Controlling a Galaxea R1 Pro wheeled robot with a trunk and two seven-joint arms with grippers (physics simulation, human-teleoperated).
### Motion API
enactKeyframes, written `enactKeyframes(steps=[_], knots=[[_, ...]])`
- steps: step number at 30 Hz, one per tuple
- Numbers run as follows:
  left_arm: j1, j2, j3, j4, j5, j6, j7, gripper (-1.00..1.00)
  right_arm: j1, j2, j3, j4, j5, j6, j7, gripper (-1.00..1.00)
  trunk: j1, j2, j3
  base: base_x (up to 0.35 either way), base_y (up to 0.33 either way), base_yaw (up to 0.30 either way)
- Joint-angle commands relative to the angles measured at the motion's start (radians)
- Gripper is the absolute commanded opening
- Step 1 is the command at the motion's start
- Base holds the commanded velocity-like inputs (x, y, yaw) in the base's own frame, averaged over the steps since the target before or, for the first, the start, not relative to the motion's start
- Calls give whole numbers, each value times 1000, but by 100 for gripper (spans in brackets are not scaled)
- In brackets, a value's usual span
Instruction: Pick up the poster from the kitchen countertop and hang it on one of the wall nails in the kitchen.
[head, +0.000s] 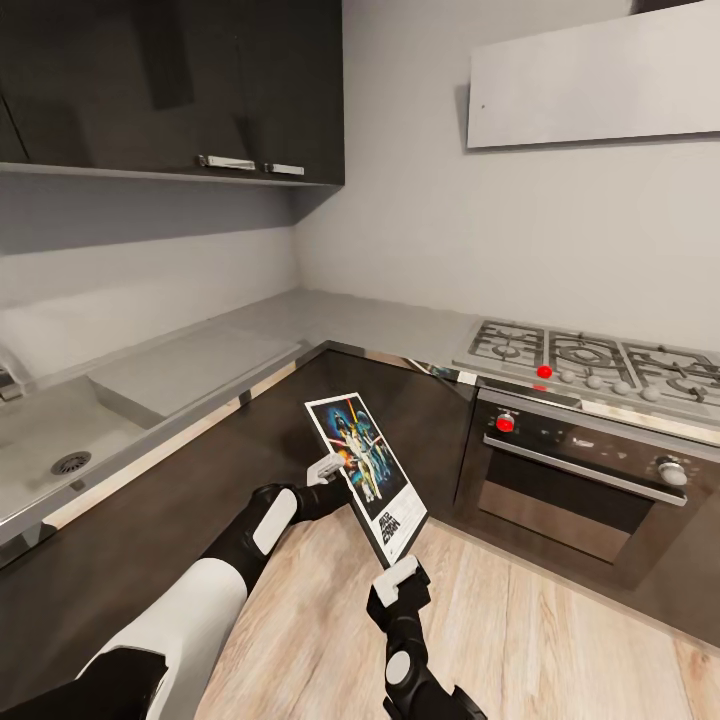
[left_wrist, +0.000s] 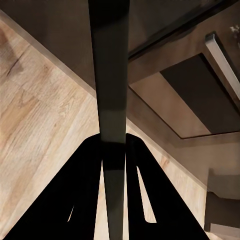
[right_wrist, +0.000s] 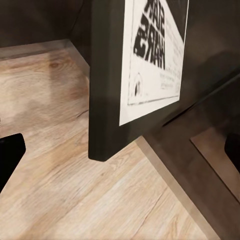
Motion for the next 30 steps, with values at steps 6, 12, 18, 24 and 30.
enactKeyframes(steps=[6, 12, 18, 24, 30], knots=[[-1, 0, 0, -1, -1, 4, -1, -100, -3, 0, 2, -1, 8, 12, -5, 100, 0, -1, -1, 0, 0, 0], [-1, 0, 0, -1, -1, 4, -1, -100, -6, 0, 1, -1, 7, 13, -5, 100, 0, -1, -1, 0, 0, 0], [-1, 0, 1, -1, -1, 4, -1, -100, -8, 0, 1, -1, 7, 14, -5, 100, 0, -1, -1, 0, 0, 0], [-1, 0, 1, -1, -1, 5, -1, -100, -9, 0, 1, -1, -6, 14, -5, 100, 0, -1, -1, 0, 0, 0], [0, 0, 1, -1, -1, 5, -3, -100, -9, 0, 1, -1, -13, 14, -5, 100, 0, -1, -1, 0, 0, 0]])
